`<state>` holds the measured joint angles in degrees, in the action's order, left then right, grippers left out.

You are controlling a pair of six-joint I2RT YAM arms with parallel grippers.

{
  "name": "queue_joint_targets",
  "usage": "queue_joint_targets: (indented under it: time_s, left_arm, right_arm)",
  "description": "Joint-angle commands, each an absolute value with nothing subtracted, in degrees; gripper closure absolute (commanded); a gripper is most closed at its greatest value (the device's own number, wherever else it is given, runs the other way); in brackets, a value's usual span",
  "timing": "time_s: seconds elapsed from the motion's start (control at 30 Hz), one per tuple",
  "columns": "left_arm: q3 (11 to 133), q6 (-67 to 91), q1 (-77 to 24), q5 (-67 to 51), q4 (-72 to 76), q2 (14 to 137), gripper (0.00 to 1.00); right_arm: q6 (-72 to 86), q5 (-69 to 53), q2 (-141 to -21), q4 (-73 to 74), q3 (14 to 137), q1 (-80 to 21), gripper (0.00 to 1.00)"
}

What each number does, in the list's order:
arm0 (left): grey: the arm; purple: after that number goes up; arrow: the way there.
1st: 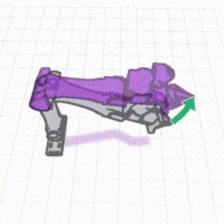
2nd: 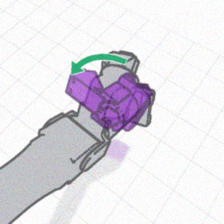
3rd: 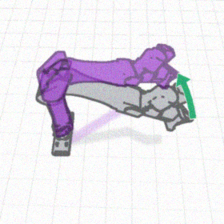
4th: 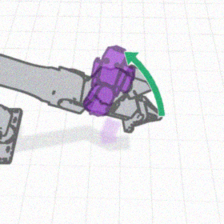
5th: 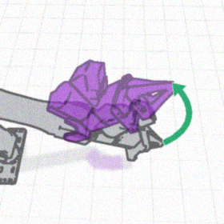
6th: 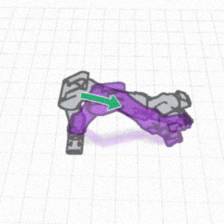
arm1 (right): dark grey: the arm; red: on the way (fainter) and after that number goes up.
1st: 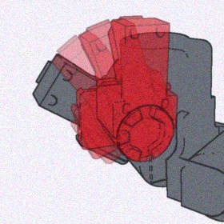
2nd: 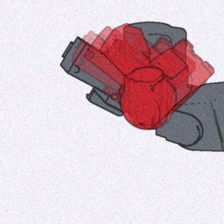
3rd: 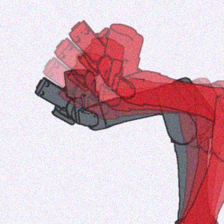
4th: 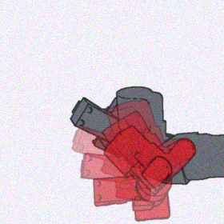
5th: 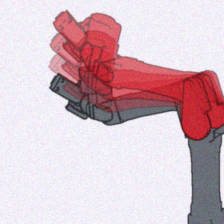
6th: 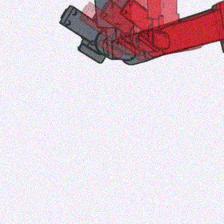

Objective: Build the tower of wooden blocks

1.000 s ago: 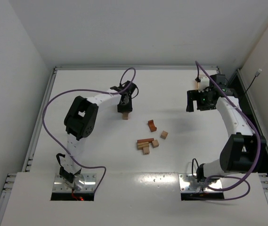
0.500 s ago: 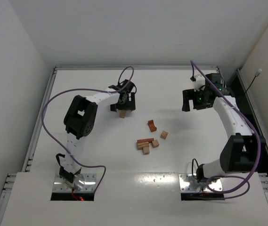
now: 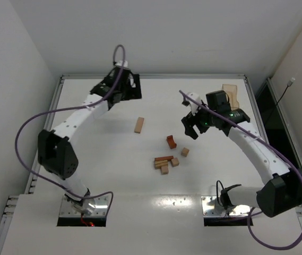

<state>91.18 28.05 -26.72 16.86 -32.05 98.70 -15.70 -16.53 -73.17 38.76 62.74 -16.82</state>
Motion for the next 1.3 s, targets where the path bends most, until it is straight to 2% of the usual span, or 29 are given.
queue_joint_targets:
  time_s: [0.0, 0.13, 0.33, 0.7, 1.27]
  left_arm:
    - [87.63, 25.75, -16.46, 18.81, -32.70, 93.35, 0.01]
    - [83.68, 25.75, -7.05, 14.43, -33.31, 90.09, 0.01]
    - [82.62, 24.61, -1.32, 11.51, -35.41, 88.42, 0.01]
    - [82.71, 23.55, 1.41, 6.77, -35.42, 88.94, 0.01]
    - [82.79, 23.55, 2.46, 6.77, -34.89, 91.14, 0.01]
  right_arm:
    - [-21.61, -16.79, -73.83, 36.30, 60.91, -22.92, 0.27]
    - [-23.72, -16.26, -76.72, 34.46, 59.50, -30.31, 0.35]
    - [-29.61, -16.26, -82.51, 34.45, 57.66, -37.00, 0.38]
    - [-42.09, -18.11, -92.89, 36.47, 60.02, -37.53, 0.42]
    - [-43.42, -18.73, -97.03, 34.80, 61.08, -41.57, 0.46]
